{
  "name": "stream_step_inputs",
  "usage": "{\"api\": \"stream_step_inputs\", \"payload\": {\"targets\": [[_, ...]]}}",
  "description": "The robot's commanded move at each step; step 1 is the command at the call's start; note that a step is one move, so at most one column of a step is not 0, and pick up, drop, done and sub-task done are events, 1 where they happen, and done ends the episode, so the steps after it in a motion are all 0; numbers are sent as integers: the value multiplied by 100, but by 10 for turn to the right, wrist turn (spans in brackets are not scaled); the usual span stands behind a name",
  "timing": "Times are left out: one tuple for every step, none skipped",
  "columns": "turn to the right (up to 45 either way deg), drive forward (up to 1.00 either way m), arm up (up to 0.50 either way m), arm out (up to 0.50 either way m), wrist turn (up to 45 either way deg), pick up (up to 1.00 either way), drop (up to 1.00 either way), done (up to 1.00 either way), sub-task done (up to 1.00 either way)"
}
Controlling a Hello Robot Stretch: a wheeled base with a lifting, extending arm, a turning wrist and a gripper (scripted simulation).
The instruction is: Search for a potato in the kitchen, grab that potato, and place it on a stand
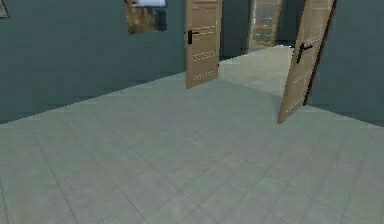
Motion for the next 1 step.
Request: {"api": "stream_step_inputs", "payload": {"targets": [[90, 0, 0, 0, 0, 0, 0, 0, 0]]}}
